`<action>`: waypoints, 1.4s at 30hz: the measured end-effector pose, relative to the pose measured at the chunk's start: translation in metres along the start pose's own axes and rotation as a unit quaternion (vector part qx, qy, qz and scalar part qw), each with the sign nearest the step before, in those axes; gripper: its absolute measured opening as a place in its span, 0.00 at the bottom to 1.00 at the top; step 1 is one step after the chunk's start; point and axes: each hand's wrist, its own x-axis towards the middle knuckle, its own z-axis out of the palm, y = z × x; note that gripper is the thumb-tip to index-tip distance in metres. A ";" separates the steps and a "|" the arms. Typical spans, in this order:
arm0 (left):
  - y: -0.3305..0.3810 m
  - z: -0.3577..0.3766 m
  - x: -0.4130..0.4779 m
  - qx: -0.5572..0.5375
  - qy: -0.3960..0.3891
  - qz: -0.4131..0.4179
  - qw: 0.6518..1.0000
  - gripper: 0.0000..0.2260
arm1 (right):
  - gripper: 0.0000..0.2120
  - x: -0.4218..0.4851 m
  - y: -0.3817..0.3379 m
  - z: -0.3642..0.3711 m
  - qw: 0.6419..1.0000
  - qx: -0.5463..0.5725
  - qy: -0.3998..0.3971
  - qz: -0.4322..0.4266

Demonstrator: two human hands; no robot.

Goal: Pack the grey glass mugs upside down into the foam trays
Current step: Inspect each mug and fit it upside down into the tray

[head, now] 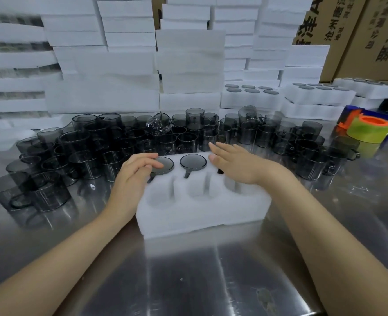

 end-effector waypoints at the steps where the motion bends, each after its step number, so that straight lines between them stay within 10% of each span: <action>1: 0.001 -0.001 0.000 0.008 -0.004 0.003 1.000 0.19 | 0.25 -0.003 0.003 0.000 0.998 0.063 0.016 -0.008; 4: 0.002 -0.004 0.000 0.036 -0.016 0.014 0.999 0.19 | 0.26 -0.008 0.017 -0.003 0.974 0.189 0.119 0.047; 6: 0.003 -0.005 -0.001 0.050 -0.021 0.024 0.998 0.19 | 0.23 -0.006 0.035 -0.008 0.968 0.057 0.200 0.143; 15: 0.006 -0.005 -0.002 0.079 -0.029 0.030 0.996 0.20 | 0.27 -0.021 0.064 -0.027 0.909 0.011 0.114 0.400; 24: 0.008 -0.004 -0.002 0.095 -0.028 0.034 0.994 0.20 | 0.37 -0.005 0.044 -0.011 0.972 0.006 0.171 0.160; 28: 0.007 -0.004 -0.001 0.095 -0.033 0.029 0.995 0.19 | 0.45 -0.002 0.043 -0.003 0.971 -0.034 0.117 0.208; 35: 0.009 -0.012 -0.005 0.072 -0.148 0.020 0.986 0.12 | 0.25 -0.004 0.049 -0.009 0.941 0.117 0.219 0.232; 42: 0.003 -0.010 0.000 0.167 -0.096 0.057 0.980 0.12 | 0.29 -0.015 0.011 -0.022 0.856 0.227 0.464 -0.032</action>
